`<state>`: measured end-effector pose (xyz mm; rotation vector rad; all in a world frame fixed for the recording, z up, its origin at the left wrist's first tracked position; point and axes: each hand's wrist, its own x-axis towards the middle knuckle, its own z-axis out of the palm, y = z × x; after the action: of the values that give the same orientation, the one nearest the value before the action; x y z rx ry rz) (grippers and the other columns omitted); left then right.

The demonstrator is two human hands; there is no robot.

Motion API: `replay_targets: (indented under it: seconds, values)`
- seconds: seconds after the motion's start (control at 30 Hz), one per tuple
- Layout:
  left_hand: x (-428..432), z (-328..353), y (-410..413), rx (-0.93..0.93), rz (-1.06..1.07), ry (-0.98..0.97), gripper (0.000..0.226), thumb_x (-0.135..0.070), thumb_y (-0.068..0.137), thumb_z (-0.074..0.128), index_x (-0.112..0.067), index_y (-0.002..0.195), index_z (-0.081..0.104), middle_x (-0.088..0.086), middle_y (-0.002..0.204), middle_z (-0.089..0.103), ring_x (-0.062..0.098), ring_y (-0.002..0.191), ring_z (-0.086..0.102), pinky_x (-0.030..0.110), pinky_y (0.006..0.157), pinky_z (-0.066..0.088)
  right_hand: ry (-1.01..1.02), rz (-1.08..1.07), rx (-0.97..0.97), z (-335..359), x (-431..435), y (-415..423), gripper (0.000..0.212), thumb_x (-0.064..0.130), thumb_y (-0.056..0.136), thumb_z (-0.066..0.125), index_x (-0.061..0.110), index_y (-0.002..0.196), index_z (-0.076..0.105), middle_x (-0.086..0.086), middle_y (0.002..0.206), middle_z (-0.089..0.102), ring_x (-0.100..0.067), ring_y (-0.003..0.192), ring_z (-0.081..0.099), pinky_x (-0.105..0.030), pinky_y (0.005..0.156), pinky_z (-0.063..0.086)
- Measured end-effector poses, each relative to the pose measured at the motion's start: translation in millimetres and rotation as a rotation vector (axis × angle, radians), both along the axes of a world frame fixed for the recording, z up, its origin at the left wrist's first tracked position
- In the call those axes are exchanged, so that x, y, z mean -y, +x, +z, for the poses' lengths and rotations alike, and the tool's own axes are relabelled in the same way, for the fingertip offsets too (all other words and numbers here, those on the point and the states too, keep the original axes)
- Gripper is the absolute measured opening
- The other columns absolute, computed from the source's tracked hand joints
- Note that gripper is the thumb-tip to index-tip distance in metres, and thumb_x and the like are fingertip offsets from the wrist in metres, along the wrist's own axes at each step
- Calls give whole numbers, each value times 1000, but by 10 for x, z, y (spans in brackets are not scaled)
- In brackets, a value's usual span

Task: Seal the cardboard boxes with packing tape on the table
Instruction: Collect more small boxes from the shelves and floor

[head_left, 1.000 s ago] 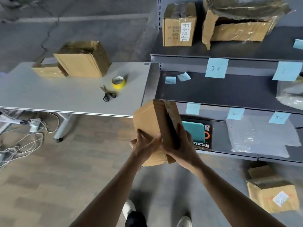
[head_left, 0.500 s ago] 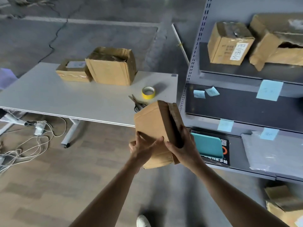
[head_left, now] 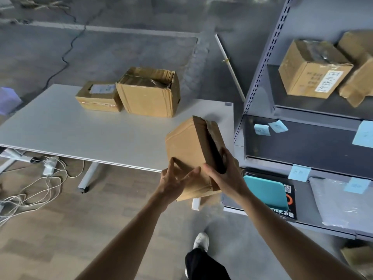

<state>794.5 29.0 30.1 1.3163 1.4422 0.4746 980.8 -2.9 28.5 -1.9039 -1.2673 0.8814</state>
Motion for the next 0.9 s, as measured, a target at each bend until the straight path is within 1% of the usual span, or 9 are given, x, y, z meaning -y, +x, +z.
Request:
replay_targets:
  seconds: [0.17, 0.23, 0.3, 0.37, 0.47, 0.57, 0.7, 0.8, 0.9]
  values:
    - [-572, -34, 85, -18, -42, 5, 111, -89, 55, 62, -37, 147, 26, -4, 141, 39, 28, 127, 45, 42, 99, 44, 44, -45, -53, 13, -551, 89, 80, 93, 70, 37, 43, 132, 41, 5, 129, 50, -17, 122, 50, -44, 100, 49]
    - [-814, -44, 126, 61, -76, 30, 91, -91, 59, 61, -32, 127, 45, 0, 130, 53, 26, 117, 54, 48, 98, 49, 80, -147, -131, 50, -790, 180, 68, 86, 80, 28, 38, 125, 47, 3, 123, 52, -16, 116, 52, -40, 97, 49]
    - [-1028, -21, 195, 136, -121, 38, 73, -85, 66, 61, -29, 110, 52, 3, 119, 59, 24, 110, 58, 45, 94, 52, 96, -220, -178, 52, -1027, 302, 58, 68, 96, 31, 27, 134, 48, 0, 130, 52, -12, 113, 51, -33, 93, 47]
    - [-1232, 12, 254, 221, -133, 28, 76, -83, 66, 64, -32, 121, 52, 0, 130, 54, 21, 119, 55, 46, 98, 52, 82, -232, -233, 62, -1230, 405, 49, 53, 102, 36, 21, 136, 49, 0, 130, 52, -12, 110, 54, -30, 88, 47]
    - [-1519, 91, 333, 346, -148, -25, 91, -81, 65, 68, -35, 141, 45, -6, 148, 41, 18, 134, 44, 42, 103, 50, 60, -269, -360, 110, -1457, 500, 27, 35, 105, 41, 18, 116, 59, -4, 107, 66, -12, 89, 63, -40, 82, 57]
    - [-1744, 203, 394, 367, -199, 27, 95, -83, 68, 62, -37, 148, 39, -12, 154, 33, 10, 139, 38, 36, 110, 43, 26, -350, -503, 114, -1667, 565, 33, 35, 104, 45, 14, 125, 60, 3, 100, 66, -15, 88, 66, -41, 79, 59]
    - [-2031, 293, 424, 299, -399, 80, 97, -85, 74, 52, -39, 154, 21, -16, 157, 28, 7, 144, 29, 41, 117, 34, 39, -409, -595, 95, -1889, 614, 32, 39, 101, 51, 16, 124, 56, 3, 101, 66, -11, 84, 67, -25, 57, 54]
    - [-2253, 376, 442, 292, -496, 67, 70, -69, 86, 46, -42, 148, 27, -24, 146, 39, -9, 133, 38, 18, 104, 42, 52, -426, -592, 103, -2049, 627, 28, 38, 100, 53, 17, 119, 53, 2, 99, 66, -10, 80, 68, -23, 53, 54]
    - [-2554, 403, 520, 279, -553, 26, 45, -52, 95, 36, -43, 138, 30, -38, 125, 44, -21, 118, 44, 1, 84, 41, 82, -462, -574, 103, -2268, 597, 28, 38, 99, 57, 18, 117, 54, -7, 108, 69, -19, 88, 70, -38, 70, 61]
